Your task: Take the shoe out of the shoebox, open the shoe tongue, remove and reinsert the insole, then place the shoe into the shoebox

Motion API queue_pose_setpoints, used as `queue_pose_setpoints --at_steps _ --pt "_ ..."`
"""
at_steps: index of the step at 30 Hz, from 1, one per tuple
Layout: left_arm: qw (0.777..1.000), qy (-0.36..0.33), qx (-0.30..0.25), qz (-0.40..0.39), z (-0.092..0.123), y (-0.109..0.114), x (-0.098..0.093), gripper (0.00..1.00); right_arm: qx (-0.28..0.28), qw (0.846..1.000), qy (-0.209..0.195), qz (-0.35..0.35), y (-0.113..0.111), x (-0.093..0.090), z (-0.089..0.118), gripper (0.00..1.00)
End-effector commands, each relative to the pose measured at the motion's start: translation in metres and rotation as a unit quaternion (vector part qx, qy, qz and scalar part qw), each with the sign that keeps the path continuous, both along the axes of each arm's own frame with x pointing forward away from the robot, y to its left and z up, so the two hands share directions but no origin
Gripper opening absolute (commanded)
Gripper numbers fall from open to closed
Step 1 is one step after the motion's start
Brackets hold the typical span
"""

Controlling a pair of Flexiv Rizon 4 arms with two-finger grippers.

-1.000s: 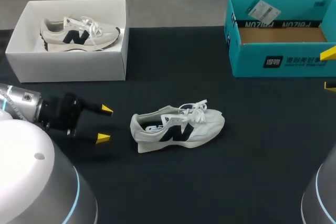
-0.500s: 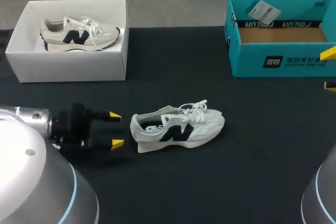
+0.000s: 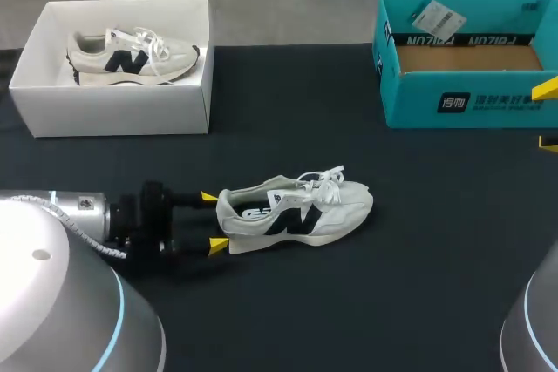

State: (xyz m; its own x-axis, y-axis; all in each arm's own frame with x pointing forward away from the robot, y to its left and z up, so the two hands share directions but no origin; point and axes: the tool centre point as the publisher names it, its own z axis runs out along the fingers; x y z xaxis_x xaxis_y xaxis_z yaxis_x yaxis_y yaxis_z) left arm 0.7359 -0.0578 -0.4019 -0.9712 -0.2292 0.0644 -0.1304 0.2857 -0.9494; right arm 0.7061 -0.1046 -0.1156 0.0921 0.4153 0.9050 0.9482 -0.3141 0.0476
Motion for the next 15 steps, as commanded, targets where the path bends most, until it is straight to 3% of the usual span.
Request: queue_pose_setpoints --at_steps 1,15 --pt "1.0 0.0 0.001 0.003 -0.005 -0.01 0.003 1.0 -0.001 1.0 0.0 -0.002 0.001 -0.002 0.0 1.0" --pt "1.0 0.004 0.004 0.011 -0.017 -0.028 0.008 1.0 -0.001 1.0 0.0 -0.002 0.001 -0.002 0.0 1.0"
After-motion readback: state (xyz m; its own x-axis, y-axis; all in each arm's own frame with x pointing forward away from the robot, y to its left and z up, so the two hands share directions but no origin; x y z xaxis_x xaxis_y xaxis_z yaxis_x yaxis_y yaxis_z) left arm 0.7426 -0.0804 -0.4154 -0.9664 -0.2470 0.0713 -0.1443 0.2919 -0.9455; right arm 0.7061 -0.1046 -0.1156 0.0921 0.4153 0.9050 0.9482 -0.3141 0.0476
